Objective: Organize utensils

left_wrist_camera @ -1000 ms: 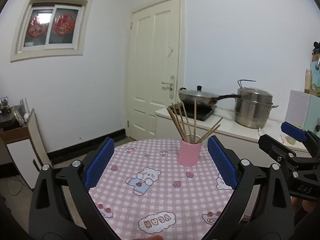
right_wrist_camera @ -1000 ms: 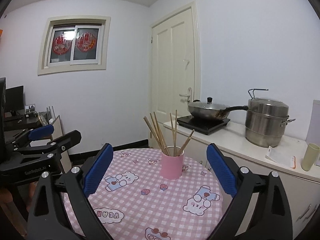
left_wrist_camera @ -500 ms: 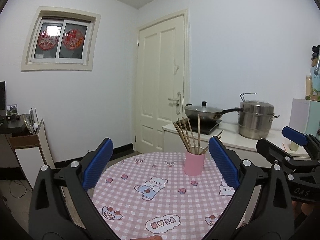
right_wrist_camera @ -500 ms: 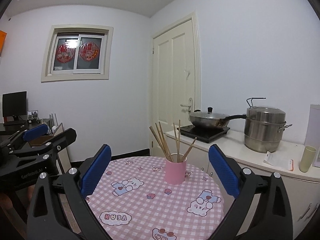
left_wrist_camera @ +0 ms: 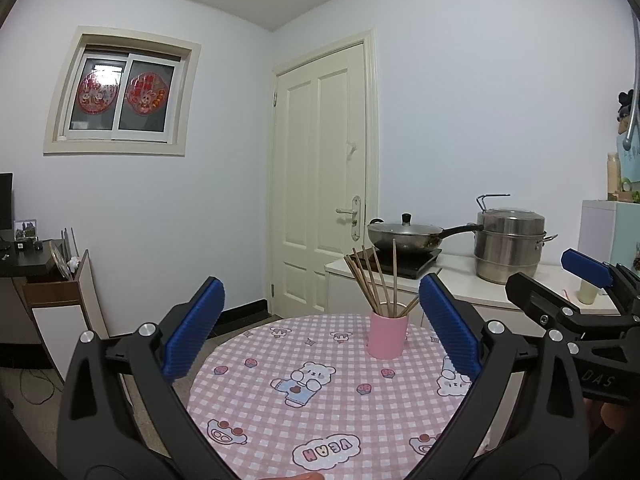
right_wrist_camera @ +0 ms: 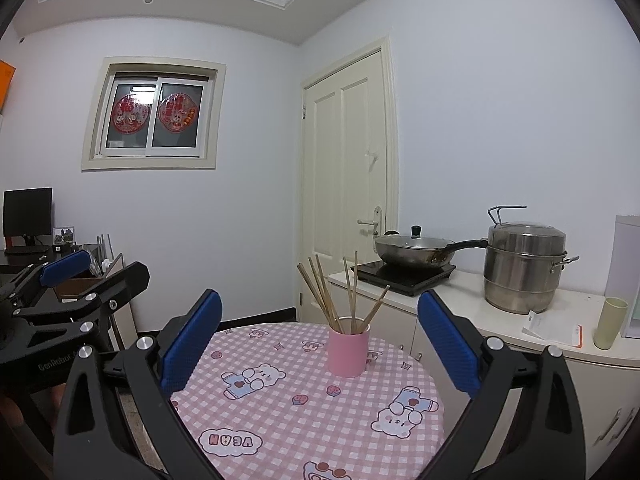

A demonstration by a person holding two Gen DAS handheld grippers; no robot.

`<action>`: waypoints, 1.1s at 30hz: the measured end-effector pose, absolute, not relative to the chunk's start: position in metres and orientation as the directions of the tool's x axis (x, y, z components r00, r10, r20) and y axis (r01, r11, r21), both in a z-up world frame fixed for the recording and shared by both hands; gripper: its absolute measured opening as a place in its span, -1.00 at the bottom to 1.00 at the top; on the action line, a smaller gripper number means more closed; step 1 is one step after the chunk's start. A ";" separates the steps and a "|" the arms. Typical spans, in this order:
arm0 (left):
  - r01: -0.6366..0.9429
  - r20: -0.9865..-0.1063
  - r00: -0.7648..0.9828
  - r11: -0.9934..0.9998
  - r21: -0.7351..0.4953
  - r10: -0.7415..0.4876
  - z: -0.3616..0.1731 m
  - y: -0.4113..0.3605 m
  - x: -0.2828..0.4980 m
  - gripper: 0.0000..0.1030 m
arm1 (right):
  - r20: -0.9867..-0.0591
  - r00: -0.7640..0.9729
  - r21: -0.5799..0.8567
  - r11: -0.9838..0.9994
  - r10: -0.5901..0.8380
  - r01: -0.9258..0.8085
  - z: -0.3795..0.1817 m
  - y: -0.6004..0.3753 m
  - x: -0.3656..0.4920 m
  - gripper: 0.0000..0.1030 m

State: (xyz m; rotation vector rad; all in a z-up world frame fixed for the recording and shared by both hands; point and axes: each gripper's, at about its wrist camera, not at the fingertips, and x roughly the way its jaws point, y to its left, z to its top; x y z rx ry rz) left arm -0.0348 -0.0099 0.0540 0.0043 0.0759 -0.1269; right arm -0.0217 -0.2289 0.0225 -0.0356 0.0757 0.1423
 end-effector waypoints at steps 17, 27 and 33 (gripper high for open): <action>0.120 -0.069 0.990 0.993 0.003 -0.119 0.055 -0.006 -0.037 0.87 | -0.077 0.986 -0.025 0.988 0.150 -0.153 0.023 -0.229 -0.025 0.84; 0.118 -0.069 0.991 0.993 0.006 -0.117 0.055 -0.005 -0.036 0.87 | -0.080 0.985 -0.026 0.987 0.154 -0.157 0.024 -0.227 -0.027 0.84; 0.117 -0.069 0.991 0.993 0.006 -0.117 0.055 -0.005 -0.035 0.87 | -0.079 0.985 -0.027 0.987 0.155 -0.157 0.024 -0.226 -0.028 0.84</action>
